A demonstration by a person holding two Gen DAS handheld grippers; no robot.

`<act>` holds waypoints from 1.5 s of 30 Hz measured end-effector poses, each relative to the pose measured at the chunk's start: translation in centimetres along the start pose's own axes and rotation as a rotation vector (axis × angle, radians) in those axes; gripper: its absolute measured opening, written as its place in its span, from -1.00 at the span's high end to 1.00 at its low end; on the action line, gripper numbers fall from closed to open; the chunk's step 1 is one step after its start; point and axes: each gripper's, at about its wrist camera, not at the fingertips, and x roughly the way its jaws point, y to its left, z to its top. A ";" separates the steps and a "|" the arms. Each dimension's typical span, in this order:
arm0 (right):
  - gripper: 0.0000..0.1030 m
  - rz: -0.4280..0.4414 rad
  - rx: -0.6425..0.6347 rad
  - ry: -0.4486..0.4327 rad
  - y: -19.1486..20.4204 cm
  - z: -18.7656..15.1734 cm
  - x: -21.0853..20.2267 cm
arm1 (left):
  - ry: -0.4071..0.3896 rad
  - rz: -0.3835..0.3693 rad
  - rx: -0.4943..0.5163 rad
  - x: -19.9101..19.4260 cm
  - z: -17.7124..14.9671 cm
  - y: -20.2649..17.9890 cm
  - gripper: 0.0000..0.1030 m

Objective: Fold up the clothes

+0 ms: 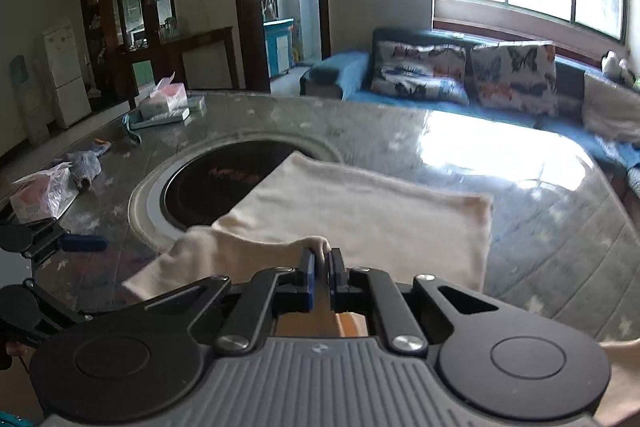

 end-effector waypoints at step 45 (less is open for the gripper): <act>-0.02 -0.037 0.068 0.064 -1.4 -4.0 2.8 | -0.030 -0.208 -0.064 4.8 6.0 -0.6 -0.31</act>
